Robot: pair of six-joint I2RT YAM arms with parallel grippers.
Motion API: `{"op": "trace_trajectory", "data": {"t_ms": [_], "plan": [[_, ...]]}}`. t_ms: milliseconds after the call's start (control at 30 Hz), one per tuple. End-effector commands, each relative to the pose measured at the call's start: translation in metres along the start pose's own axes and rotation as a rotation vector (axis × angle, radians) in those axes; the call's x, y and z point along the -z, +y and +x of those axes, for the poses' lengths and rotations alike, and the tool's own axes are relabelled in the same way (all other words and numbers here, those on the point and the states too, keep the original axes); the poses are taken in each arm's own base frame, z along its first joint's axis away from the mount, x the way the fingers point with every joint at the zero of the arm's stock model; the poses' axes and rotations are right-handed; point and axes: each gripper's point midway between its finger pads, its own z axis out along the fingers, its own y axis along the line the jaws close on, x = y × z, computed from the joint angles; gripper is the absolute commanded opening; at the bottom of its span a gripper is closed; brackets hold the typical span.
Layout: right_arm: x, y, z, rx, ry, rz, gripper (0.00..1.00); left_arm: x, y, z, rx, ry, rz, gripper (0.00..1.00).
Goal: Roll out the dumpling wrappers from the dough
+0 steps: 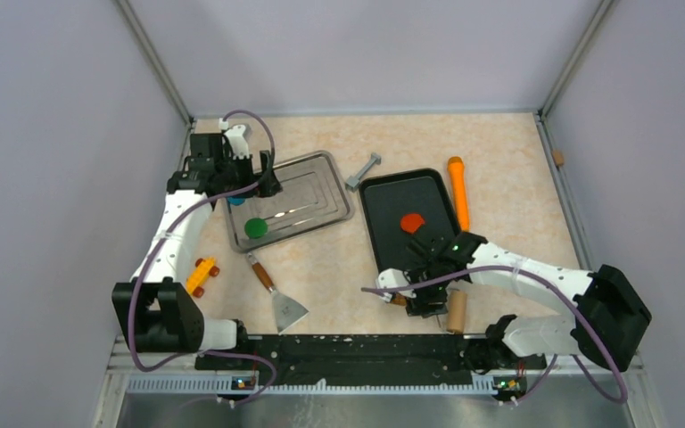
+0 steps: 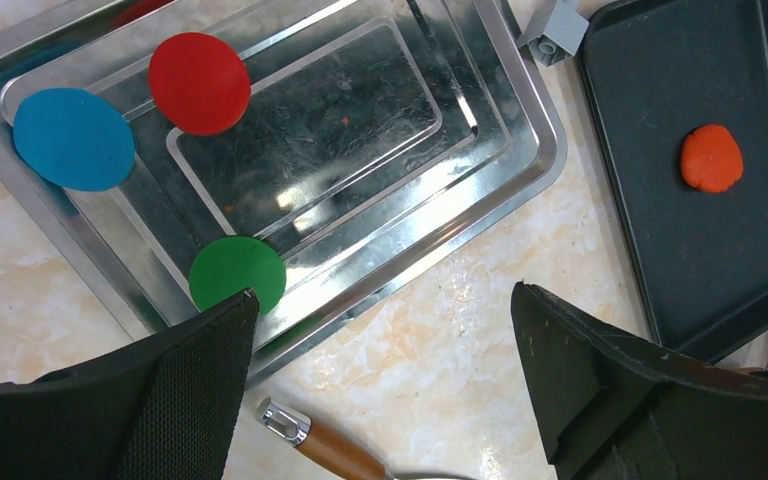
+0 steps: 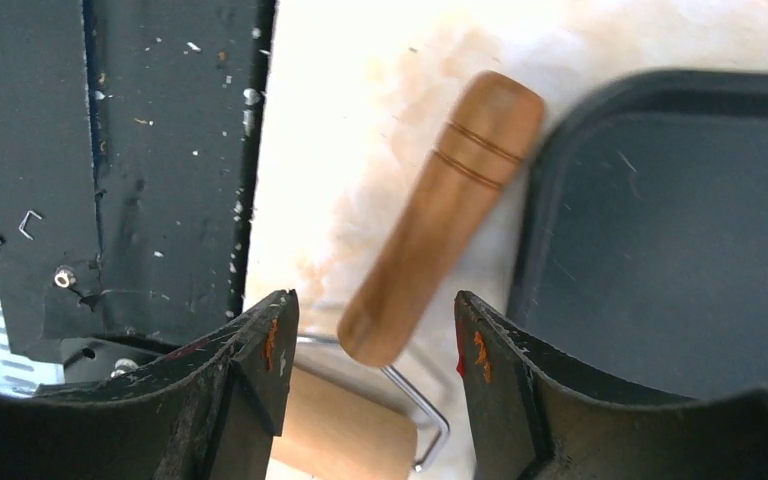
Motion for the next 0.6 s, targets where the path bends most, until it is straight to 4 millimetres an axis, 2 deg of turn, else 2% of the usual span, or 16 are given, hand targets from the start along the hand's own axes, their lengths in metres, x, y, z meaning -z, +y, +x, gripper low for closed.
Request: {"op": "trace_trajectory", "data": {"t_ms": [0, 100, 367, 567], "plan": [[-0.016, -0.002, -0.006, 0.086, -0.006, 0.040, 0.61, -0.002, -0.003, -0.026, -0.014, -0.058, 0.018, 0.99], [-0.025, -0.001, 0.000, 0.080, 0.018, 0.062, 0.61, -0.005, -0.004, -0.029, -0.010, -0.052, 0.026, 0.99], [-0.036, -0.020, -0.005, 0.036, 0.008, 0.153, 0.56, -0.010, -0.006, -0.037, 0.013, -0.057, 0.041, 0.99], [-0.036, -0.016, -0.009, -0.021, -0.005, 0.144, 0.49, -0.011, -0.007, -0.036, 0.002, -0.058, 0.051, 0.99]]}}
